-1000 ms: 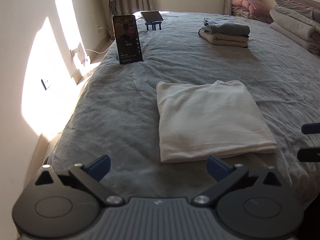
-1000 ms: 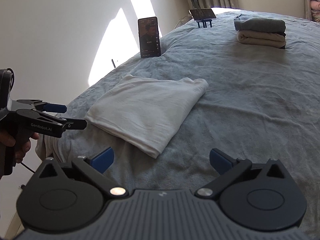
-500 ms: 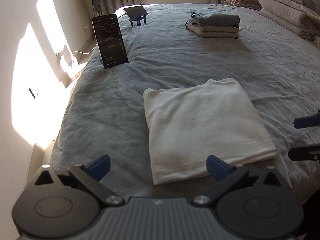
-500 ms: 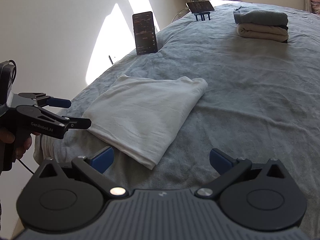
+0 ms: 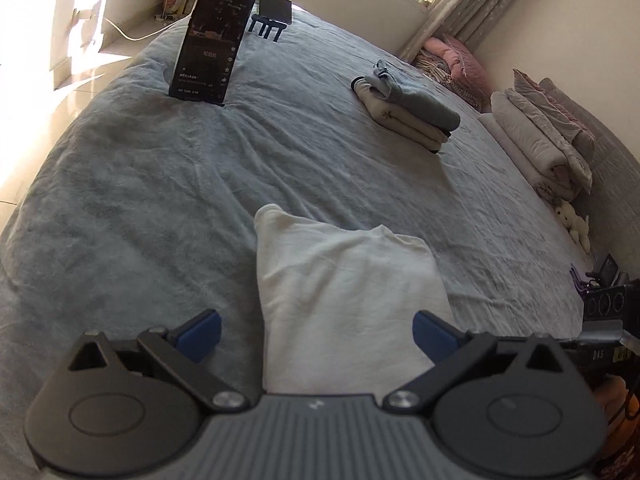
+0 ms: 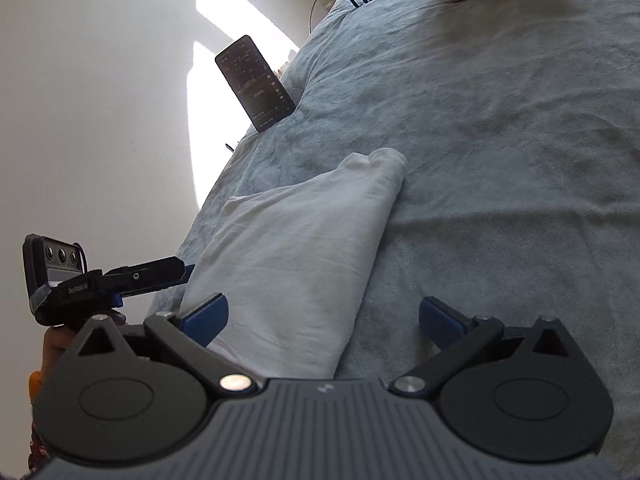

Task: Fold clothes
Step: 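Open both tools and position them at the folded pants edges, then pinch the folded pants with both tools and lift them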

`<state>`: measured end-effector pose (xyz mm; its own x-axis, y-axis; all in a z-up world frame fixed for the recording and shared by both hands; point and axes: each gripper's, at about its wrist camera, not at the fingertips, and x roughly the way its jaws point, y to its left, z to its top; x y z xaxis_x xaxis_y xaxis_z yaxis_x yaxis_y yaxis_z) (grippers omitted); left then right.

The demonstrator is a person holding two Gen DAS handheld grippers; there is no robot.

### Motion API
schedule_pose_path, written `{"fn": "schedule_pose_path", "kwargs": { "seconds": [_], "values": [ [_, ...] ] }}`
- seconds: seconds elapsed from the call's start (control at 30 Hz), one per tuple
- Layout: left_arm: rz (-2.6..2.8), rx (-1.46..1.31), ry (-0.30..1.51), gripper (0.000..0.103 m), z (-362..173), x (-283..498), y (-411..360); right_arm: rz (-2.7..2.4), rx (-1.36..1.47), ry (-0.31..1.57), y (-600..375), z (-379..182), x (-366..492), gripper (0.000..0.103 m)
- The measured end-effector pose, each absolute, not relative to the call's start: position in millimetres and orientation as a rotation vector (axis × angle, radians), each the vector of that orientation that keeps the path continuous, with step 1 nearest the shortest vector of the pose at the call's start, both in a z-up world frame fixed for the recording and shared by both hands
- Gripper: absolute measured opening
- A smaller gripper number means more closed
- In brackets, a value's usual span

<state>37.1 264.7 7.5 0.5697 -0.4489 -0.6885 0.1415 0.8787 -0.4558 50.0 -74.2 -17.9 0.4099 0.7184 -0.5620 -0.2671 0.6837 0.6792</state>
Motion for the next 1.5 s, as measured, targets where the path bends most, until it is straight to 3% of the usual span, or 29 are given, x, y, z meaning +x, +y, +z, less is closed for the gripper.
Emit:
{"fn": "schedule_pose_path", "kwargs": {
  "seconds": [0.2,0.27,0.33,0.47,0.57,0.63,0.7,0.87,1.5],
  "values": [
    [-0.368,-0.51,0.854,0.094,-8.1,54.0,273.9,0.635,0.632,0.939,-76.6,-28.0,75.5,0.084],
    [-0.37,-0.523,0.845,0.074,-13.2,56.8,273.2,0.63,0.656,0.927,-76.8,-31.6,78.9,0.08],
    [-0.372,-0.529,0.844,0.059,-19.2,57.5,272.4,0.632,0.677,0.919,-76.8,-34.6,79.5,0.074],
    [-0.378,-0.546,0.799,0.051,-27.8,52.5,269.8,0.638,0.701,0.894,-73.5,-39.2,77.5,0.067],
    [-0.348,-0.559,0.766,0.035,-32.6,49.8,269.9,0.618,0.705,0.868,-67.8,-42.6,76.0,0.049],
    [-0.332,-0.574,0.744,0.027,-34.4,47.5,270.0,0.601,0.699,0.847,-64.3,-46.5,75.0,0.029],
    [-0.326,-0.59,0.72,0.022,-35.2,45.1,270.6,0.592,0.707,0.833,-64.2,-50.4,73.9,0.022],
    [-0.321,-0.6,0.676,0.015,-27.9,41.9,265.7,0.594,0.729,0.787,-69.4,-46.4,72.1,0.019],
    [-0.513,-0.639,0.599,0.013,9.5,124.3,153.8,0.486,0.618,0.538,-169.9,18.1,116.9,0.018]
  ]
}}
